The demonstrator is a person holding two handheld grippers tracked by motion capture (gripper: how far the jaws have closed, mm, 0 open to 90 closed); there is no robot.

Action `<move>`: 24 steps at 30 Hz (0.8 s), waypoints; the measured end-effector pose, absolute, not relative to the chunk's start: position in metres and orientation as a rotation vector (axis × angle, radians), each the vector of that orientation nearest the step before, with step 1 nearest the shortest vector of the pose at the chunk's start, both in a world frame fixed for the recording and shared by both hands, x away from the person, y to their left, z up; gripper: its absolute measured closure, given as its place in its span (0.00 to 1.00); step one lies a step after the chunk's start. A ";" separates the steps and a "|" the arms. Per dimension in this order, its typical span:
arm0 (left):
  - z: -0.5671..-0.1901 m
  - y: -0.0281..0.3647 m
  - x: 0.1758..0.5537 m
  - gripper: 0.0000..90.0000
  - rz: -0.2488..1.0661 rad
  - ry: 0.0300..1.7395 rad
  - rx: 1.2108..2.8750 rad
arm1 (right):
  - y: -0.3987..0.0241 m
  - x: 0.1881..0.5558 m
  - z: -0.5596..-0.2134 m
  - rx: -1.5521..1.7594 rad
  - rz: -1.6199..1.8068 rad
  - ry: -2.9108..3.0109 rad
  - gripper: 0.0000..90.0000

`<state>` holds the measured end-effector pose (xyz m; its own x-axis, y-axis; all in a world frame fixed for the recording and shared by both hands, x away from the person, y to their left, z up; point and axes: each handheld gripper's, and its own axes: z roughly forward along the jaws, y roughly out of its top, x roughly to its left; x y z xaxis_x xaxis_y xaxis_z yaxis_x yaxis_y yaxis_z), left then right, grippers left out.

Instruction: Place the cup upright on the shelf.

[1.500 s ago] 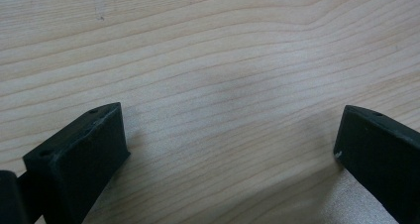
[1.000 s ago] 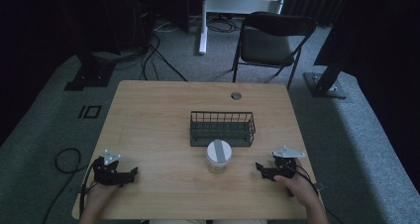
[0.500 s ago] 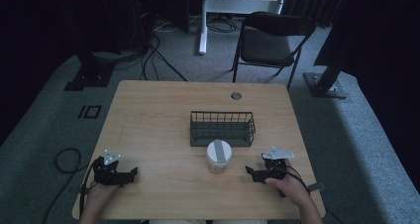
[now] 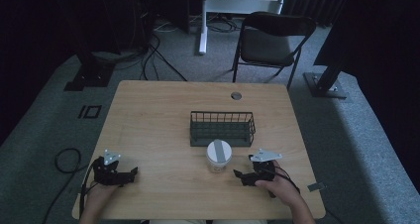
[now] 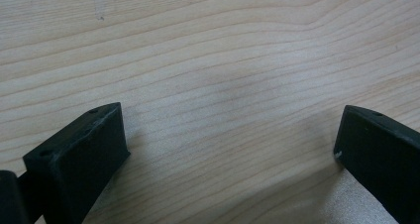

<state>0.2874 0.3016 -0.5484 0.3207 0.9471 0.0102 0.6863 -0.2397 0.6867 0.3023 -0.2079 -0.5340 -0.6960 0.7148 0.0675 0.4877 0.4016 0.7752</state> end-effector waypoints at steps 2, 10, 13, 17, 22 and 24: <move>-0.548 0.302 0.287 0.00 0.582 1.436 2.010 | -0.205 0.302 -0.534 1.039 1.194 2.389 0.14; -0.548 0.302 0.287 0.00 0.582 1.436 2.011 | -0.192 0.302 -0.534 0.995 1.232 2.401 0.14; -0.548 0.302 0.287 0.00 0.582 1.436 2.011 | -0.187 0.303 -0.535 0.978 1.247 2.408 0.14; -0.548 0.302 0.287 0.00 0.581 1.436 2.011 | -0.181 0.303 -0.536 0.958 1.266 2.411 0.14; -0.548 0.302 0.287 0.00 0.581 1.436 2.012 | -0.174 0.302 -0.536 0.936 1.297 2.407 0.14; -0.548 0.302 0.287 0.00 0.581 1.437 2.011 | -0.172 0.302 -0.535 0.928 1.301 2.410 0.14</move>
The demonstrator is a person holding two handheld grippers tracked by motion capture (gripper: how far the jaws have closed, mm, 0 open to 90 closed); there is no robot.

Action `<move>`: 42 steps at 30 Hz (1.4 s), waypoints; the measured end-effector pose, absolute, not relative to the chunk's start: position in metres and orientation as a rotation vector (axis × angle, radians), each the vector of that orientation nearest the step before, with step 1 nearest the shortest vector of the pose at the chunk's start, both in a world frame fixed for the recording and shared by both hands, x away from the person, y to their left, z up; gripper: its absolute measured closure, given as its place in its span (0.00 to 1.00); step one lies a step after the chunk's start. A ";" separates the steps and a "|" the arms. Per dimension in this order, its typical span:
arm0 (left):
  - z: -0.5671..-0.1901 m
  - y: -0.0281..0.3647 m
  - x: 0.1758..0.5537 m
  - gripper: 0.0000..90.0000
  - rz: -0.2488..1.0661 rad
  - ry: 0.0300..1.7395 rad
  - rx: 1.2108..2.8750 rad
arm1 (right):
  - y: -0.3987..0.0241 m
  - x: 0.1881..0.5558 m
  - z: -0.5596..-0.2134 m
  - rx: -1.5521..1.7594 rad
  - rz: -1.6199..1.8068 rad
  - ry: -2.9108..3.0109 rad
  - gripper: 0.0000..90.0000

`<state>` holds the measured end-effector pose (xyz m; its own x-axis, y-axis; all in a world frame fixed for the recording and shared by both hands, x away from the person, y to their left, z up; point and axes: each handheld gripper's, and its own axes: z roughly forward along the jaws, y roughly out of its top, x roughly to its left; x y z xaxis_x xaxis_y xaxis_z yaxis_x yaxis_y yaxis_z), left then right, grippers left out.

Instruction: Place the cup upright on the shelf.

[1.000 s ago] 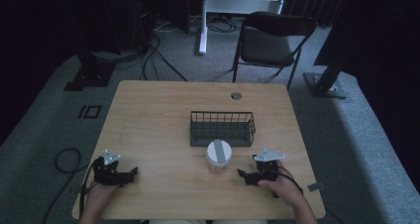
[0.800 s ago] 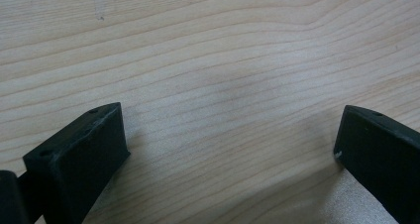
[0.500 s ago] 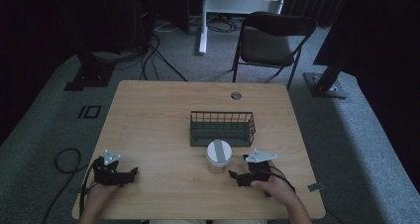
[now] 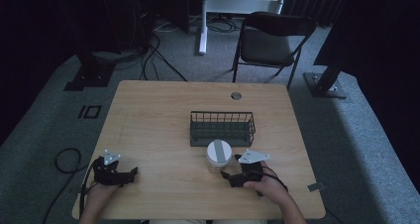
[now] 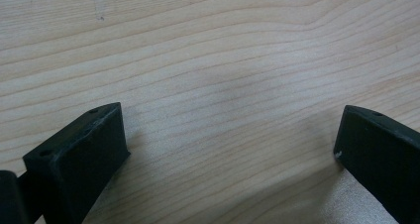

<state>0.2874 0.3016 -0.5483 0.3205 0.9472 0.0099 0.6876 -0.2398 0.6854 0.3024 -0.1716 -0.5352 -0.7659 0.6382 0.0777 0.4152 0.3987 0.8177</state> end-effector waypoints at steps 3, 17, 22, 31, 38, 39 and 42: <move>-0.548 0.302 0.287 0.00 0.581 1.437 2.011 | -0.168 0.304 -0.535 0.934 1.313 2.399 0.14; -0.548 0.302 0.287 0.00 0.581 1.436 2.011 | -0.156 0.306 -0.533 0.905 1.401 2.358 0.14; -0.548 0.302 0.287 0.00 0.581 1.436 2.011 | -0.152 0.307 -0.533 0.925 1.451 2.339 0.14; -0.548 0.302 0.287 0.00 0.581 1.436 2.011 | -0.145 0.310 -0.535 0.916 1.487 2.304 0.14; -0.548 0.302 0.287 0.00 0.581 1.436 2.011 | -0.143 0.312 -0.533 0.925 1.504 2.287 0.14; -0.548 0.302 0.287 0.00 0.581 1.436 2.011 | -0.143 0.313 -0.533 0.921 1.505 2.286 0.14; -0.548 0.302 0.287 0.00 0.581 1.436 2.011 | -0.142 0.314 -0.534 0.929 1.516 2.278 0.14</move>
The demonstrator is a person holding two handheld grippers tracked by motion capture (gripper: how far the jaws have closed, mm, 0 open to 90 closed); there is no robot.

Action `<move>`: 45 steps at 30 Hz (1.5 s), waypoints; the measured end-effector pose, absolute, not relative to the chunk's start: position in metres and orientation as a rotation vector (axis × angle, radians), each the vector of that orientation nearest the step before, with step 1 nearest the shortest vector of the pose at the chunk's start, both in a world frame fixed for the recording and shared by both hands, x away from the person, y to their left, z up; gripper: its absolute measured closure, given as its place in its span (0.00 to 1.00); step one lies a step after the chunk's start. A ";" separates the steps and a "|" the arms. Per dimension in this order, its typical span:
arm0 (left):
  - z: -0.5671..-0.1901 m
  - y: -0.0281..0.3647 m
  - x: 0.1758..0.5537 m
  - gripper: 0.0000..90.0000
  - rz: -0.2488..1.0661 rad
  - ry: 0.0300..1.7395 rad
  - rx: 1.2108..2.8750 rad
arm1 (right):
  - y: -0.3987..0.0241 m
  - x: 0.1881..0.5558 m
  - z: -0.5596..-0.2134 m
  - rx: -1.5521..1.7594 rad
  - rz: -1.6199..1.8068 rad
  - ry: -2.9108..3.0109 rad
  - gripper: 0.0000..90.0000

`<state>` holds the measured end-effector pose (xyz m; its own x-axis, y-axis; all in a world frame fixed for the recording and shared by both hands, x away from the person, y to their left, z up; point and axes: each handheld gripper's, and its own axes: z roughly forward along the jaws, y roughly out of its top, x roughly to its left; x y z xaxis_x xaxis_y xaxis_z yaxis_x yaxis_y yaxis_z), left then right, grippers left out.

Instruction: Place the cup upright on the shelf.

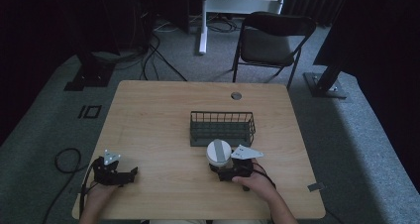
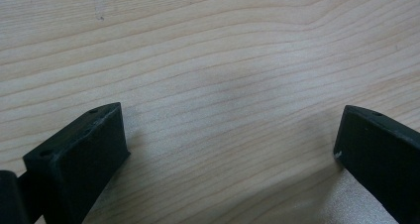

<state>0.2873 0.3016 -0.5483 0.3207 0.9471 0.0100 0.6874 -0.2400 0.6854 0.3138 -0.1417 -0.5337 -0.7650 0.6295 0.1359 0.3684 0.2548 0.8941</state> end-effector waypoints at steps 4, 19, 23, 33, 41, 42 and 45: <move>-0.548 0.302 0.287 0.00 0.581 1.436 2.011 | -0.139 0.314 -0.536 0.902 1.513 2.275 0.14; -0.548 0.302 0.287 0.00 0.581 1.436 2.012 | -0.133 0.313 -0.538 0.885 1.496 2.245 0.18; -0.548 0.302 0.287 0.00 0.581 1.436 2.011 | -0.132 0.313 -0.535 0.876 1.483 2.242 0.20; -0.548 0.302 0.287 0.00 0.581 1.436 2.011 | -0.132 0.312 -0.532 0.869 1.465 2.250 0.20; -0.548 0.302 0.287 0.00 0.581 1.436 2.011 | -0.136 0.313 -0.524 0.874 1.481 2.231 0.20; -0.548 0.302 0.287 0.00 0.581 1.436 2.011 | -0.136 0.313 -0.523 0.876 1.478 2.235 0.20; -0.548 0.302 0.287 0.00 0.581 1.436 2.011 | -0.137 0.313 -0.519 0.879 1.475 2.233 0.20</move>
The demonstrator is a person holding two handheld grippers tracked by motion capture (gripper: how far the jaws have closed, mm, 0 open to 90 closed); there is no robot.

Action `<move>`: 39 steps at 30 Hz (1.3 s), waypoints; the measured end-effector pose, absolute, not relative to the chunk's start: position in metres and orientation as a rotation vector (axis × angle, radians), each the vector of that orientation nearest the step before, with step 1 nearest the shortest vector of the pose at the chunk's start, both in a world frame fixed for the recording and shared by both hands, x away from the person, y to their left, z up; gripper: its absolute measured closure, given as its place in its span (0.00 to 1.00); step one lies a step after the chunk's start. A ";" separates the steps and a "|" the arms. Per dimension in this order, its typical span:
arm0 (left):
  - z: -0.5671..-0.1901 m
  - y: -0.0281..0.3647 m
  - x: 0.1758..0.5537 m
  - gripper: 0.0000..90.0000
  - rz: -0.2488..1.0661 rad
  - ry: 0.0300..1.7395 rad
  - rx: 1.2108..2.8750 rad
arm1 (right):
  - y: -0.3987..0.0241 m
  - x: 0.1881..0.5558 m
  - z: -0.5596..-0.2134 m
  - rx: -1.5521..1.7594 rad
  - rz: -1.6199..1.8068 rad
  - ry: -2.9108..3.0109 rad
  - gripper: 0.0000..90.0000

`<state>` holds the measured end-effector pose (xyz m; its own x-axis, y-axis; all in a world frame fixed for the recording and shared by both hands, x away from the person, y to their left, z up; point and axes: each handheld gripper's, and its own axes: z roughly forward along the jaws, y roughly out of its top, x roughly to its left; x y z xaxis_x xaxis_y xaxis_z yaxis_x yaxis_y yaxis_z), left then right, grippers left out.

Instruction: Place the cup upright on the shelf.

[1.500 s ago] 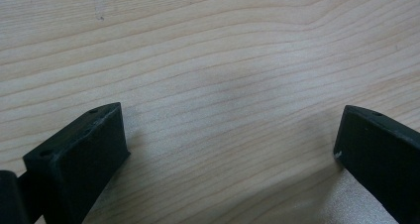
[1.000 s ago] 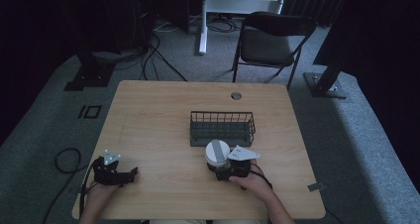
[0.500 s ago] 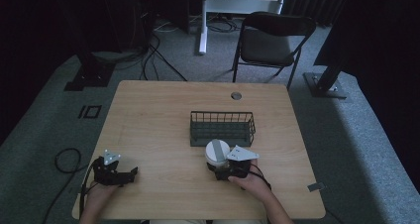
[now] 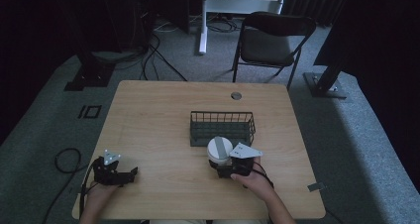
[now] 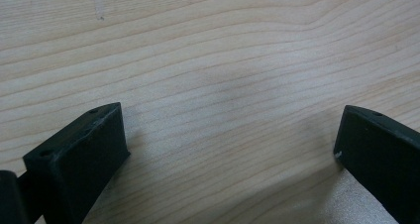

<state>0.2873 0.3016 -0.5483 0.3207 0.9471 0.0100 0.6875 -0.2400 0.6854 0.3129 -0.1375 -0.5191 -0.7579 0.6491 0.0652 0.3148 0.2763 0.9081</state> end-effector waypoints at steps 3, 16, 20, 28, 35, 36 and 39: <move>-0.548 0.302 0.287 0.00 0.581 1.436 2.011 | -0.138 0.313 -0.515 0.874 1.478 2.228 0.20; -0.548 0.302 0.287 0.00 0.581 1.436 2.011 | -0.139 0.316 -0.489 0.869 1.496 2.180 0.20; -0.548 0.302 0.287 0.00 0.581 1.436 2.011 | -0.140 0.320 -0.481 0.873 1.495 2.159 0.20; -0.548 0.302 0.287 0.00 0.581 1.436 2.011 | -0.139 0.326 -0.468 0.863 1.515 2.137 0.20; -0.548 0.302 0.287 0.00 0.581 1.436 2.011 | -0.137 0.334 -0.453 0.866 1.527 2.102 0.20; -0.548 0.302 0.287 0.00 0.581 1.436 2.011 | -0.137 0.335 -0.451 0.868 1.526 2.098 0.20; -0.548 0.302 0.287 0.00 0.582 1.435 2.012 | -0.136 0.340 -0.446 0.879 1.516 2.078 0.20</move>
<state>0.2873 0.3016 -0.5483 0.3214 0.9469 0.0106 0.6873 -0.2409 0.6852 0.3401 -0.1365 -0.4458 -0.7117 0.7018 0.0309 0.2437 0.2053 0.9479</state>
